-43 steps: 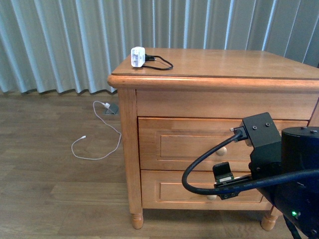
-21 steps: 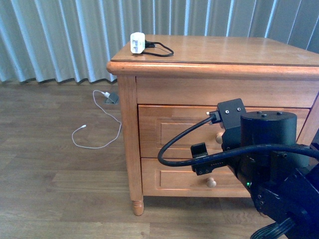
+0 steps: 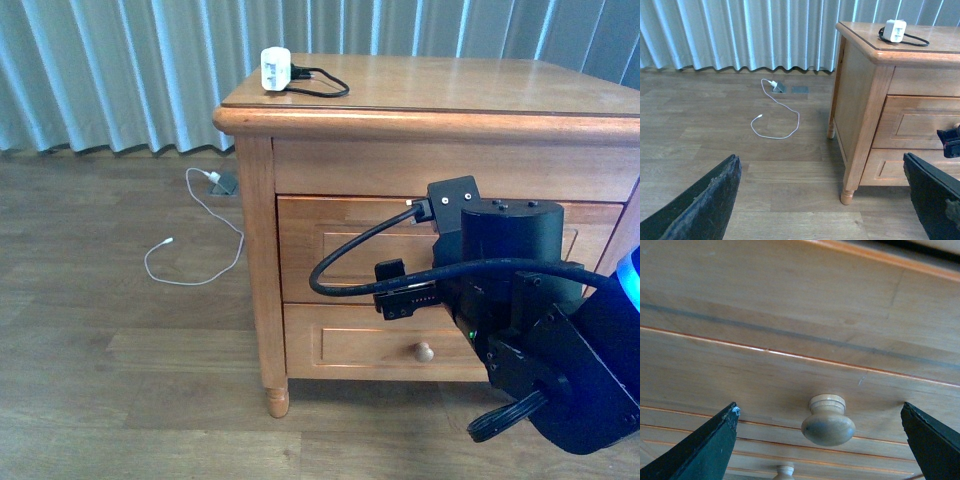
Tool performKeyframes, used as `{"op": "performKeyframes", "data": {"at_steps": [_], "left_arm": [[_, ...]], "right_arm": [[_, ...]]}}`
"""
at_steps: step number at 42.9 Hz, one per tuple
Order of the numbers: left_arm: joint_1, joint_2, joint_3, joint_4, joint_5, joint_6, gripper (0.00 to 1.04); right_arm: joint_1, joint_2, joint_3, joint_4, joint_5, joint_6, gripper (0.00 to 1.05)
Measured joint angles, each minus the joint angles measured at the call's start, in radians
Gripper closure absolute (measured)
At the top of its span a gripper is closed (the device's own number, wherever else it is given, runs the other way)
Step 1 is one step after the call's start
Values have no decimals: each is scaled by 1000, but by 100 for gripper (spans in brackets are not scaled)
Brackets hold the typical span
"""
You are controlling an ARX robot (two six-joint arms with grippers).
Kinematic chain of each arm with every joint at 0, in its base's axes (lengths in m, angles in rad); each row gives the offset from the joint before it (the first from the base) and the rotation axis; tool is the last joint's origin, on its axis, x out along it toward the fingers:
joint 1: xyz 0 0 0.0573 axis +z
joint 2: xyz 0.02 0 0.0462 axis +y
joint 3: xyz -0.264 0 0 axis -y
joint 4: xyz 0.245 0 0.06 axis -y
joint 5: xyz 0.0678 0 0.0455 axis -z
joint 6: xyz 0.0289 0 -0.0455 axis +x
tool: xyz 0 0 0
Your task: Put charger into drawer
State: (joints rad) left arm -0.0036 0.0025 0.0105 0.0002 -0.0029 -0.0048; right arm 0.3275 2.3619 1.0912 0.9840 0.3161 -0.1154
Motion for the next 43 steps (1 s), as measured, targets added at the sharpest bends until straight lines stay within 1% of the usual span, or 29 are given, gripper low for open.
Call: {"op": "performKeyframes", "data": {"at_steps": [43], "left_arm": [[0,0,0,0,0,0,6]], "right_arm": [[-10,-2,-5,9,-4,8,8]]}}
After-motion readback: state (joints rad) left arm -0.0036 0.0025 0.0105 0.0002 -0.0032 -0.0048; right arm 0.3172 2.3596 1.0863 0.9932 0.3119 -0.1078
